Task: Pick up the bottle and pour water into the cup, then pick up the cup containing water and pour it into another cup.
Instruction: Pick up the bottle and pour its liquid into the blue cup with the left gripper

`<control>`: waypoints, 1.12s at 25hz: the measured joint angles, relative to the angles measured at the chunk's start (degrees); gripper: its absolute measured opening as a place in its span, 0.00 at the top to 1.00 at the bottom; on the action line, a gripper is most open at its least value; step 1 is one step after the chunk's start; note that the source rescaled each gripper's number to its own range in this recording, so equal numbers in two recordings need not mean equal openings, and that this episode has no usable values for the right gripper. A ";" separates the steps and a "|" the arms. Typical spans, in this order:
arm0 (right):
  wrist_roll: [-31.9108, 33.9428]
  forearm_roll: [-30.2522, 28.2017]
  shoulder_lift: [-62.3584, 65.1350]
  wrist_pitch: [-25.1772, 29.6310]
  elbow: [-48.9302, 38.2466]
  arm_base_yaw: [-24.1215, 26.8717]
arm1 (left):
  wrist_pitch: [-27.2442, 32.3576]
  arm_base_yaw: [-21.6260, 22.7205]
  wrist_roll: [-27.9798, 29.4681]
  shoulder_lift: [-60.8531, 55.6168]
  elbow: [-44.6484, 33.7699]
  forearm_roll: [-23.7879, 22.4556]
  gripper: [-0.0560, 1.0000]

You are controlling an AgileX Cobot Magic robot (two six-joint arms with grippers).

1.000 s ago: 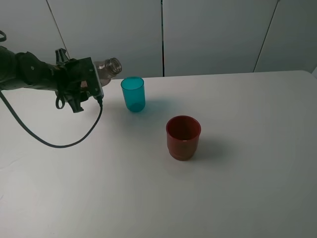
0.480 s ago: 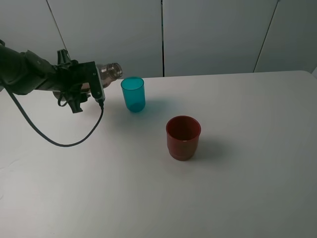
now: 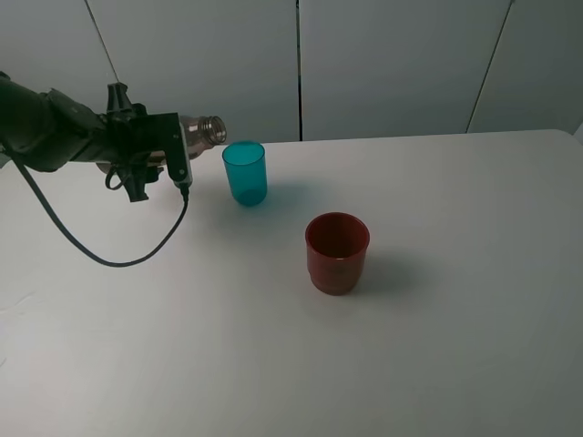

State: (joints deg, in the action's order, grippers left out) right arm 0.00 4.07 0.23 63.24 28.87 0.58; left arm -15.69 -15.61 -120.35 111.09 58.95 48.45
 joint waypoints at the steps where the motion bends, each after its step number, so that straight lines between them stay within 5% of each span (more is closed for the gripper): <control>1: 0.00 0.00 0.00 0.00 0.00 0.00 | 0.00 -0.09 -0.14 0.00 0.25 0.30 0.92; 28: 0.00 0.00 0.00 0.00 0.00 0.00 | -3.26 -0.45 -0.59 0.00 0.48 -5.94 0.92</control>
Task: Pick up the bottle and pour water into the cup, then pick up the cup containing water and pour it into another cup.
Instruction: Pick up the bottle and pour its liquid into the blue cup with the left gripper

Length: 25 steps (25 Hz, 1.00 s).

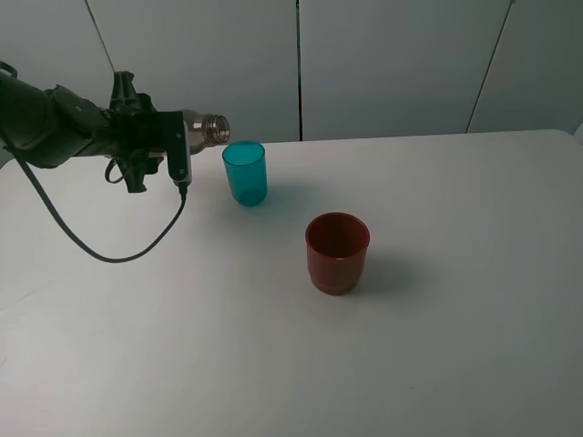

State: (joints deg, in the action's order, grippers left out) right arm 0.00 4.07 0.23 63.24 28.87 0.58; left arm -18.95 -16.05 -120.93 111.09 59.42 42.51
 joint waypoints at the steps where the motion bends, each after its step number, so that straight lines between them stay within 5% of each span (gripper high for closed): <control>1: 0.00 0.00 0.00 0.00 0.00 0.00 | -0.41 0.00 0.00 0.00 0.00 -0.73 0.92; 25: -0.39 0.00 0.00 0.00 0.00 0.00 | -7.14 0.00 0.00 3.91 2.51 -5.97 0.92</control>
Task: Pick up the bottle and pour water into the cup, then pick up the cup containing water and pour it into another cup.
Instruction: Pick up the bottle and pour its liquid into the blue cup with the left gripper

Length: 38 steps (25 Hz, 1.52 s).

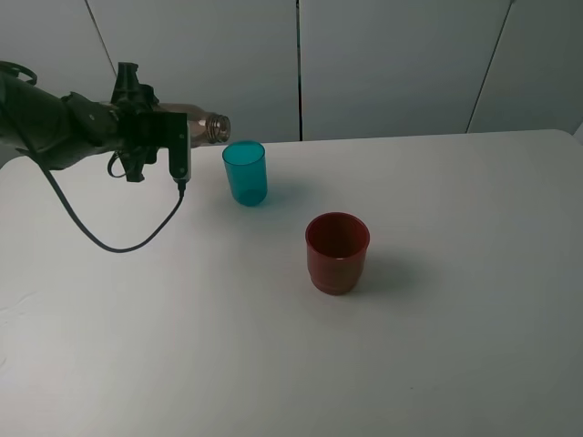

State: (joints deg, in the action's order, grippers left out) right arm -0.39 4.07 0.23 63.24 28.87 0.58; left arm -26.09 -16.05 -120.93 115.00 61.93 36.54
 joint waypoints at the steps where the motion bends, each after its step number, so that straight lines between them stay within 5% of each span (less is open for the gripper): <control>1: 0.39 0.00 0.00 0.00 0.00 0.00 | 0.00 0.00 0.00 0.41 0.50 0.00 0.93; 38: 0.39 0.00 0.00 0.00 0.00 0.00 | -2.74 0.00 0.00 1.24 1.34 -11.30 0.95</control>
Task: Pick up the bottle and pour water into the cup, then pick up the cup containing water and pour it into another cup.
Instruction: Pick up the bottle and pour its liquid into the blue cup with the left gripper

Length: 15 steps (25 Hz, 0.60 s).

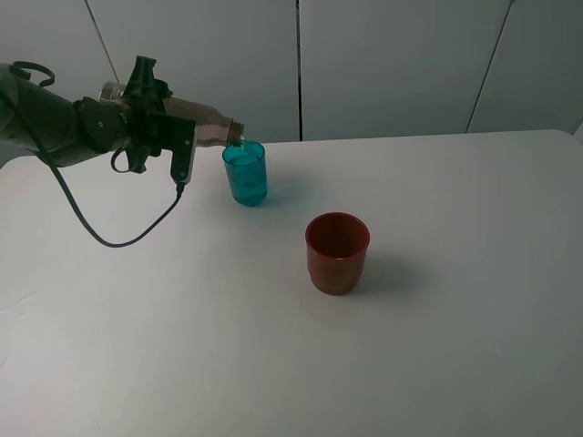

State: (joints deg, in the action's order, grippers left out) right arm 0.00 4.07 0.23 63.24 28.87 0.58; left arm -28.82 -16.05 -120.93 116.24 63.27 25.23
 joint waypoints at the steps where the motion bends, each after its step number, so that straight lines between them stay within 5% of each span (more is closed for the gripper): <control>1: 0.00 0.00 0.00 0.00 0.00 0.00 | 0.00 0.00 0.00 0.00 0.00 0.00 0.95; 15: 0.00 0.00 0.00 0.00 0.00 0.00 | 2.60 0.00 0.00 -3.39 -0.71 -1.47 0.95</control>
State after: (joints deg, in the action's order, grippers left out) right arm 0.00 4.07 0.23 63.24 28.87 0.58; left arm -26.22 -16.05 -120.93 112.85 62.56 23.76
